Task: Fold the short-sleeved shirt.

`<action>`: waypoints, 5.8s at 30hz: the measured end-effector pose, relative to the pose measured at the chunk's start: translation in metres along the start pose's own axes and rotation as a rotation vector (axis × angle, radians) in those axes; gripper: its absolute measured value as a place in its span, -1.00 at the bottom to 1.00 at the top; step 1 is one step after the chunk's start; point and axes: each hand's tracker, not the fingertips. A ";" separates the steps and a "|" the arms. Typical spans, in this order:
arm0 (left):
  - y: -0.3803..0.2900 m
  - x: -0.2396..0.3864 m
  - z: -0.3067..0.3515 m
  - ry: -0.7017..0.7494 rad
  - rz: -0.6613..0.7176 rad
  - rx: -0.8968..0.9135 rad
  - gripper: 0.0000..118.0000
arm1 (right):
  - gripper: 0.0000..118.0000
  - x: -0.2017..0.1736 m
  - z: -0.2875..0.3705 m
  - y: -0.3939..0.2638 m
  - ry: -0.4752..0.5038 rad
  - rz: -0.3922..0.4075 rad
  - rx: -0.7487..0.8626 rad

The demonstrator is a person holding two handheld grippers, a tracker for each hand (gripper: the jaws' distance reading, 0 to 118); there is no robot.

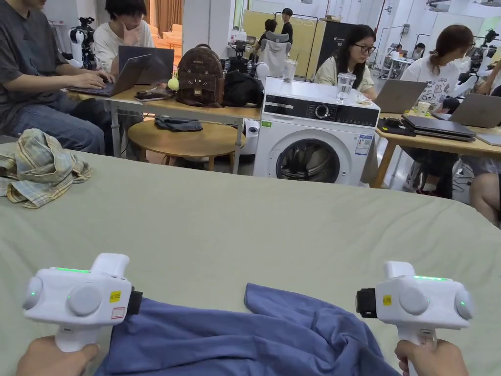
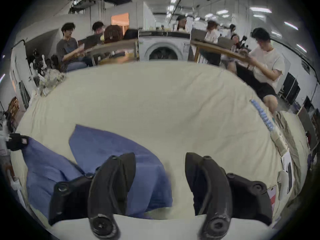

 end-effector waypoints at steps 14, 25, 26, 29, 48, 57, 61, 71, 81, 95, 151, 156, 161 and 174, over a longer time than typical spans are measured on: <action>-0.008 -0.002 0.011 0.012 -0.009 0.002 -0.99 | -1.00 -0.005 -0.033 -0.027 0.054 -0.021 -0.106; 0.041 -0.011 0.061 0.024 -0.008 0.128 -0.99 | -1.00 0.010 0.080 0.015 0.012 -0.034 0.253; 0.047 -0.012 0.067 0.029 -0.008 0.142 -0.99 | -1.00 0.009 0.090 0.019 0.016 -0.028 0.281; 0.067 -0.018 0.086 0.049 -0.009 0.185 -0.99 | -1.00 0.006 0.118 0.035 -0.022 0.010 0.346; 0.203 -0.050 0.194 0.178 -0.003 0.376 -0.99 | -1.00 -0.017 0.227 0.134 -0.076 -0.039 0.594; 0.274 -0.056 0.230 0.202 0.014 0.484 -0.99 | -1.00 -0.026 0.256 0.209 -0.114 -0.014 0.700; 0.298 -0.056 0.240 0.218 0.010 0.521 -0.99 | -1.00 -0.028 0.267 0.236 -0.116 -0.024 0.742; 0.311 -0.055 0.235 0.270 -0.022 0.541 -0.99 | -1.00 -0.038 0.259 0.243 -0.139 -0.018 0.787; 0.230 -0.063 0.190 0.243 -0.009 0.457 -0.99 | -1.00 -0.035 0.214 0.169 -0.153 0.006 0.689; 0.071 -0.057 0.223 0.173 0.014 0.445 -0.99 | -1.00 -0.022 0.228 0.025 -0.165 0.047 0.618; -0.127 0.005 0.158 0.185 -0.077 0.414 -1.00 | -1.00 -0.096 0.177 -0.183 -0.046 -0.074 0.498; -0.129 0.009 0.159 0.171 -0.084 0.365 -1.00 | -1.00 -0.107 0.185 -0.183 -0.035 -0.044 0.504; -0.133 -0.012 0.159 0.164 -0.036 0.210 -1.00 | -1.00 -0.113 0.179 -0.183 -0.022 -0.001 0.472; -0.146 -0.074 0.124 0.183 0.139 -0.236 -0.33 | -1.00 -0.123 0.155 -0.185 -0.014 0.029 0.352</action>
